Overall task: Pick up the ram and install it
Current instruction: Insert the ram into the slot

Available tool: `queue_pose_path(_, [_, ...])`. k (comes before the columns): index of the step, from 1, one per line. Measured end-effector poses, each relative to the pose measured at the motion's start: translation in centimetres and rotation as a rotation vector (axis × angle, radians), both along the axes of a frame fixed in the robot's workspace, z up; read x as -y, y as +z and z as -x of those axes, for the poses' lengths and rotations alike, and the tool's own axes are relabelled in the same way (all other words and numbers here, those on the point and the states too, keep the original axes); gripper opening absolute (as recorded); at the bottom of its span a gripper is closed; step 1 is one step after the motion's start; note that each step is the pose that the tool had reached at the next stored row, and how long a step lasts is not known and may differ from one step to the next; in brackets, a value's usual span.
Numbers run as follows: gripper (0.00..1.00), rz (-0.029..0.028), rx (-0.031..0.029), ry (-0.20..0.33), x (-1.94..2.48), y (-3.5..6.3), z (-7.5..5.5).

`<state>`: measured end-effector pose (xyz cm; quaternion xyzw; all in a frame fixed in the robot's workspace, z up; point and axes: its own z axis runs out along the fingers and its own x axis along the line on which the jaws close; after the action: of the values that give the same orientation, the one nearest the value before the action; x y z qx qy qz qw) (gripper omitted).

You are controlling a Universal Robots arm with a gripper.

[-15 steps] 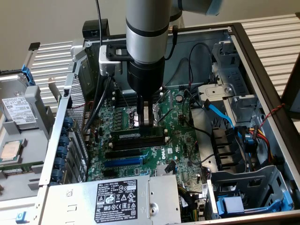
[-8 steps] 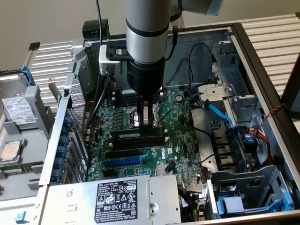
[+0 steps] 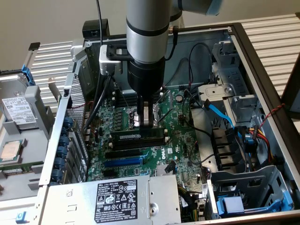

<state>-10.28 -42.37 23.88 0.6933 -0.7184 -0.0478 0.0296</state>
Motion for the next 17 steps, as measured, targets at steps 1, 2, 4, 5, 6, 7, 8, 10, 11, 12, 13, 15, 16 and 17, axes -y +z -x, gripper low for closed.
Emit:
queue_pose_path(1, [0.12,0.0001,0.0001,0.000,0.00,0.00,0.00])
queue_pose_path(2, [0.12,0.0001,0.0001,0.000,0.00,0.00,-0.01])
queue_pose_path(4, [0.12,0.0001,0.0001,-0.002,-0.01,-0.01,-0.01])
queue_pose_path(5, [0.12,0.0000,0.0002,-0.003,-0.01,-0.01,-0.01])
queue_pose_path(6, [0.12,0.0000,0.0002,-0.004,-0.01,-0.01,-0.01])
queue_pose_path(7, [0.12,0.0000,0.0001,-0.005,-0.01,-0.01,-0.02])
queue_pose_path(8, [0.12,0.0000,0.0001,-0.006,-0.01,-0.01,-0.03])
queue_pose_path(10, [0.12,0.0001,0.0001,-0.008,0.00,-0.01,-0.06])
queue_pose_path(11, [0.12,0.0001,0.0001,-0.009,0.00,-0.01,-0.10])
queue_pose_path(12, [0.12,0.0001,0.0001,-0.009,0.00,-0.01,-0.13])
queue_pose_path(13, [0.12,0.0001,0.0001,-0.009,0.00,-0.01,-0.14])
queue_pose_path(15, [0.12,0.0000,0.0001,-0.007,0.04,-0.02,-0.16])
queue_pose_path(16, [0.12,-0.0001,0.0001,-0.007,0.04,-0.03,-0.15])
queue_pose_path(17, [0.12,-0.0001,0.0002,-0.006,0.06,-0.03,-0.16])
